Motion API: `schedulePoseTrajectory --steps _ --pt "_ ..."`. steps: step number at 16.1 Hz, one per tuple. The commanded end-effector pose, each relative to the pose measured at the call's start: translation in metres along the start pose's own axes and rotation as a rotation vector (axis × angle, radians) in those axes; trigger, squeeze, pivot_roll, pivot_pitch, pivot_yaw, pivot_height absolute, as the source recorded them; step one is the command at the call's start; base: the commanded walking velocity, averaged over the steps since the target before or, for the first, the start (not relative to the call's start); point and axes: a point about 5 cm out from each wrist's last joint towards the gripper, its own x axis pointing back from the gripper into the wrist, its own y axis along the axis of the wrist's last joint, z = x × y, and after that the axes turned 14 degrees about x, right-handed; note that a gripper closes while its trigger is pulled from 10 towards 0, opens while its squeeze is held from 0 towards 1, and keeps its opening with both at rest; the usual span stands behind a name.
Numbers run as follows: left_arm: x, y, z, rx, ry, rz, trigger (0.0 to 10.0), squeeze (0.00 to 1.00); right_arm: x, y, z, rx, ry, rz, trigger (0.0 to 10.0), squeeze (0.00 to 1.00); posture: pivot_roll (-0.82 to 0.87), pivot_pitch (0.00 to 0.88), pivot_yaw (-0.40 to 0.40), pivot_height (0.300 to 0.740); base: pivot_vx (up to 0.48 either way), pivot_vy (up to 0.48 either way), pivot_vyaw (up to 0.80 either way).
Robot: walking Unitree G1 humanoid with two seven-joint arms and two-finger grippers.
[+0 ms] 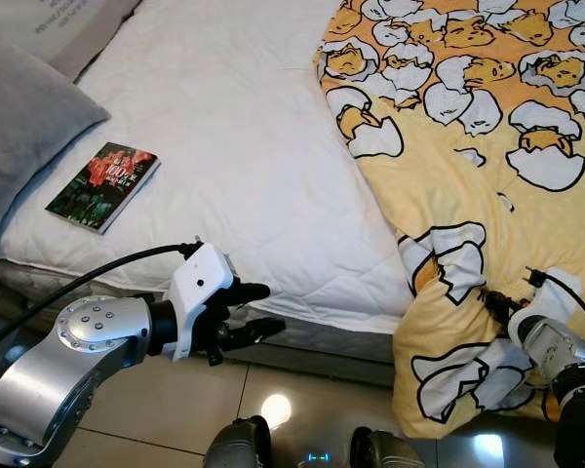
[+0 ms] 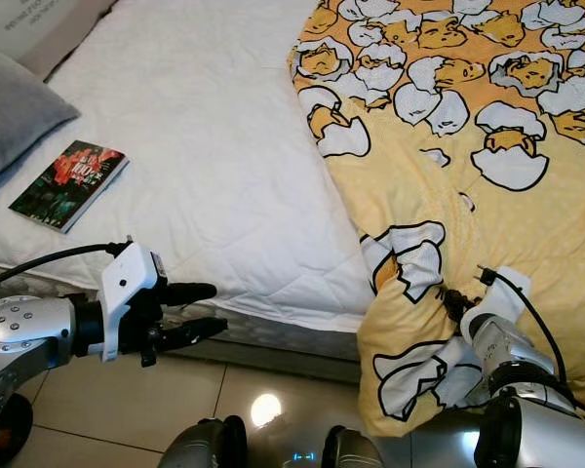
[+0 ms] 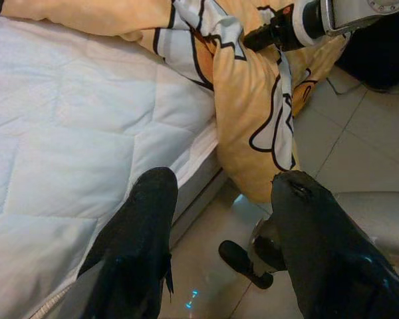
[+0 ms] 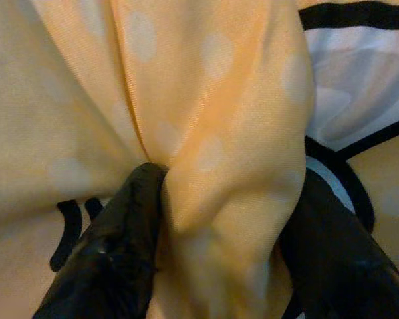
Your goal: Clean up the room
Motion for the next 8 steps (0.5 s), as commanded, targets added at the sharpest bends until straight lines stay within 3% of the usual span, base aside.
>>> schedulePoseTrajectory --steps 1,4,8 --pt "-0.001 0.001 -0.002 -0.017 -0.012 0.007 10.0 0.0 0.0 -0.016 0.003 0.015 0.023 0.065 0.0 0.0 0.12 0.171 0.073 0.74 0.0 0.0 0.0" --pt "-0.005 0.003 0.001 -0.018 -0.006 -0.012 10.0 0.0 -0.001 -0.013 0.013 0.076 0.119 0.035 0.0 0.0 0.1 0.149 0.063 0.74 0.0 0.0 0.0" --pt "-0.01 0.003 0.004 -0.002 -0.044 -0.011 10.0 0.0 0.003 -0.004 0.052 0.165 0.488 -0.082 0.0 0.0 0.06 0.113 0.044 0.74 0.0 0.0 0.0"
